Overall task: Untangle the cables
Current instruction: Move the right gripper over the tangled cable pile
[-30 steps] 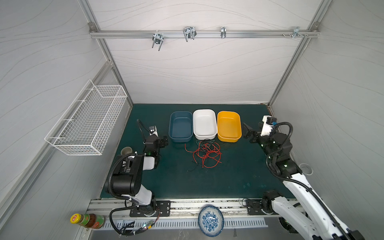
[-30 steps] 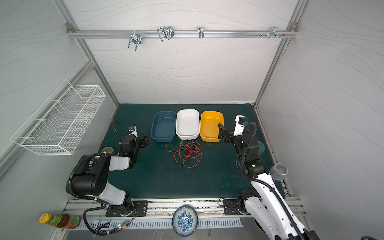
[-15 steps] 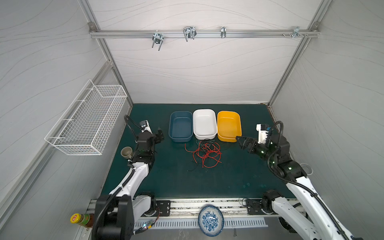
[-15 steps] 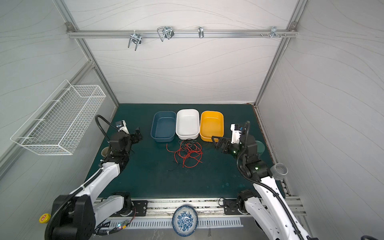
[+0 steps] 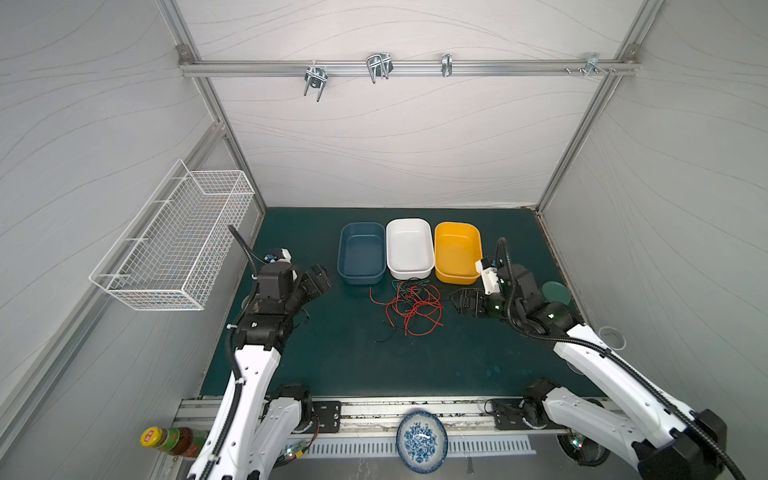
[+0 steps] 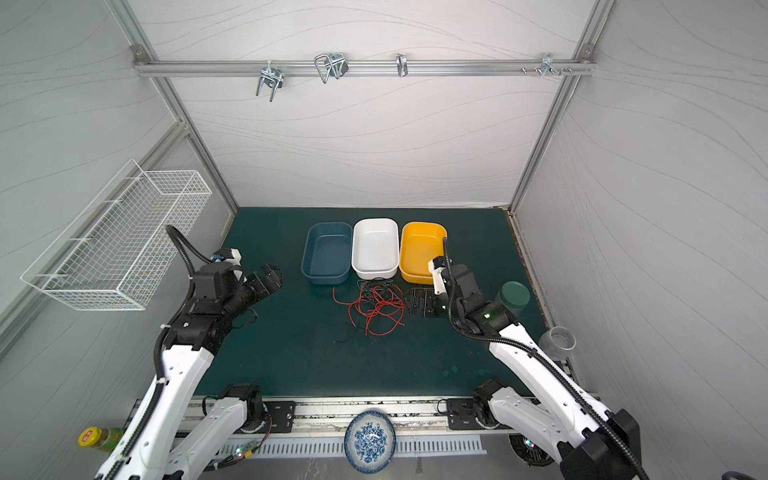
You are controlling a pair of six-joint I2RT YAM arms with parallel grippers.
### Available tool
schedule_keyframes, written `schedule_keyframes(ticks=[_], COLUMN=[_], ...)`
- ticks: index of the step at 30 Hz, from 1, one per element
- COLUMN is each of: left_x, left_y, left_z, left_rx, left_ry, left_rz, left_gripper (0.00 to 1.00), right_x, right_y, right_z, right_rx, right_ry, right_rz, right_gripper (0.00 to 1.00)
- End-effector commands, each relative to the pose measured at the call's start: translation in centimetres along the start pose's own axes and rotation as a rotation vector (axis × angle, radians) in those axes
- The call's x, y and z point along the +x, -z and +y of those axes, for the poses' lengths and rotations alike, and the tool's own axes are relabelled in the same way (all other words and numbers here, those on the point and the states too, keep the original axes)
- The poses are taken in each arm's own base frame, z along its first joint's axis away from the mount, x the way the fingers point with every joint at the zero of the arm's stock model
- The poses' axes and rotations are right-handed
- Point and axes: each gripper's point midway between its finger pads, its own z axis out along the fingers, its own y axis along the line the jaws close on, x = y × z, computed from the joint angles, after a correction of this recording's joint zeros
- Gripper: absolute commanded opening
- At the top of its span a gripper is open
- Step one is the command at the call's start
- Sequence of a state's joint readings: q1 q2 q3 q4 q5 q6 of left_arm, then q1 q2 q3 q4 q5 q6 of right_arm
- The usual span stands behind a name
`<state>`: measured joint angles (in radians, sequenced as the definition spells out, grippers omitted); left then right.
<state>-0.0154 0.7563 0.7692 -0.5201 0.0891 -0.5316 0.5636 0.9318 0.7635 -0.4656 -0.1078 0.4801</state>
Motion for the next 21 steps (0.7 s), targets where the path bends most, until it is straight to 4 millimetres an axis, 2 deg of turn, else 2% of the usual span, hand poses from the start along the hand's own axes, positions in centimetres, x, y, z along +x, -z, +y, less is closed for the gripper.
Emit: schedule_keyframes(ticks=[1,6,9,12,15,20,21], left_x=[2.4,3.5,4.6,5.7,7.1,6.8,6.7], left_y=[0.6,1.1,1.3,0.3,-0.3,0.3,0.5], left_z=[-0.1,0.6,1.3,0.5,-0.6,-1.2,-1.4], left_rx=[0.039,-0.007,-0.06,-0.06,-0.016,0.009,0.023], left_ry=[0.078,0.011,-0.01,-0.064,-0.082,-0.083,-0.084], left_rz=[0.081,0.147,0.207,0.28,0.321,0.291,0.28], left_gripper=[1.0,1.0,1.0,1.0,1.0,1.0,1.0], right_x=[1.0,2.1,1.8,1.2,1.6,2.5,2.8], right_y=[-0.7,-1.8,-1.6,-2.0,-4.1,-7.9,-8.6], right_z=[-0.7,-0.7,0.8,2.0,2.0,2.1,1.6], right_rx=[0.03,0.034,0.007,0.004,0.01,0.032,0.066], right_ry=[0.012,-0.007,-0.014,0.011,0.043,0.179,0.197], right_rz=[0.052,0.136,0.177,0.189,0.23,0.247,0.254], right_gripper=[0.99,0.97,0.95,0.91,0.84,0.78,0.77])
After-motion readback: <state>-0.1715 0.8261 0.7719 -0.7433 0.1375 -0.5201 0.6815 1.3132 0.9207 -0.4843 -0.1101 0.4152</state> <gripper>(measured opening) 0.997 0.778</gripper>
